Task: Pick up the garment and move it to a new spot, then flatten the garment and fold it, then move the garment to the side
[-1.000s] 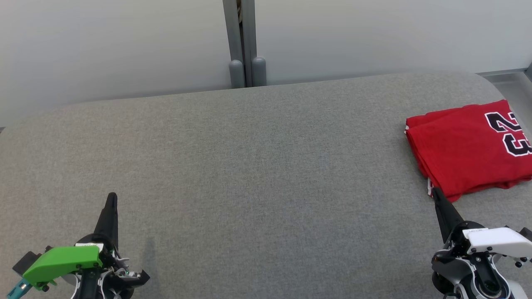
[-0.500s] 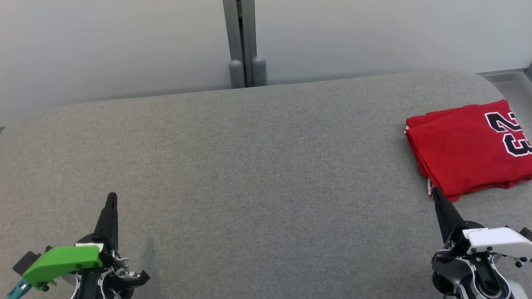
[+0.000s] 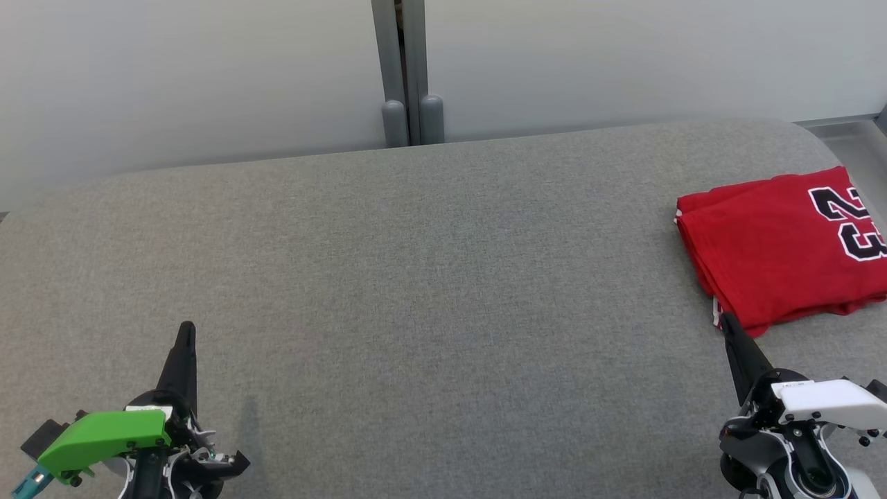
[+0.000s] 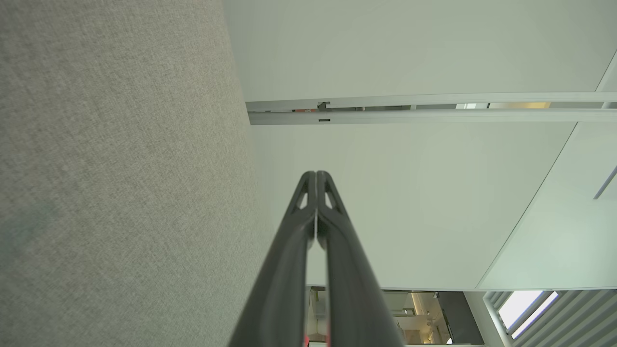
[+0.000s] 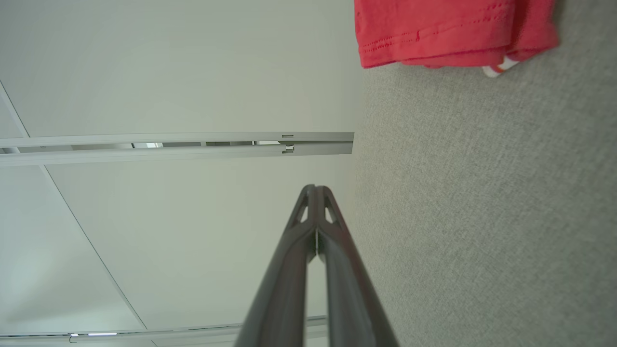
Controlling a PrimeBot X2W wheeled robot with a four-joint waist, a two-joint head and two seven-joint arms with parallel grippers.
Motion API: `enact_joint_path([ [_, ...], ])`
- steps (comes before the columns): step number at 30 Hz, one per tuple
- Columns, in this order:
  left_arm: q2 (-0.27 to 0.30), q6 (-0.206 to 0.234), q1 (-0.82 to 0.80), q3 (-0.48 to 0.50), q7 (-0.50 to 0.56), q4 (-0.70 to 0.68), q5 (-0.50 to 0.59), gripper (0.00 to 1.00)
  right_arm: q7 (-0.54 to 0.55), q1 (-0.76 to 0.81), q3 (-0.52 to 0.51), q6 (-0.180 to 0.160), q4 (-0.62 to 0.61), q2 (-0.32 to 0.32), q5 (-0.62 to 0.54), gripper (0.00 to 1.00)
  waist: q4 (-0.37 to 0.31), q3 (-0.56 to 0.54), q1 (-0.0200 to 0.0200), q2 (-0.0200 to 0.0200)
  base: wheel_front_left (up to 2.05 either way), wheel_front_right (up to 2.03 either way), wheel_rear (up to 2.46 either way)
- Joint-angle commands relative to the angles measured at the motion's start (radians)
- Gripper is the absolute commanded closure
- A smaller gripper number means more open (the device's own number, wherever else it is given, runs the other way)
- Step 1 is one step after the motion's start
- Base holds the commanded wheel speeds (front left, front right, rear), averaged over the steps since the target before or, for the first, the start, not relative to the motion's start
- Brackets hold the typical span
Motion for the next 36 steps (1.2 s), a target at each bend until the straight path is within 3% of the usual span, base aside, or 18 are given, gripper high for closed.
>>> enact_joint_path([
  [1, 0.006, -0.006, -0.011, 0.002, 0.004, -0.001, -0.005, 1.00, 0.001, -0.009, -0.002, -0.001, -0.004, -0.006, 0.003, 1.00, 0.000, 0.000, 0.0000, 0.0000, 0.00, 0.00, 0.00],
  [36, 0.006, -0.006, -0.011, 0.002, 0.004, -0.001, -0.005, 1.00, 0.001, -0.009, -0.002, -0.001, -0.004, -0.006, 0.003, 1.00, 0.000, 0.000, 0.0000, 0.0000, 0.00, 0.00, 0.00],
])
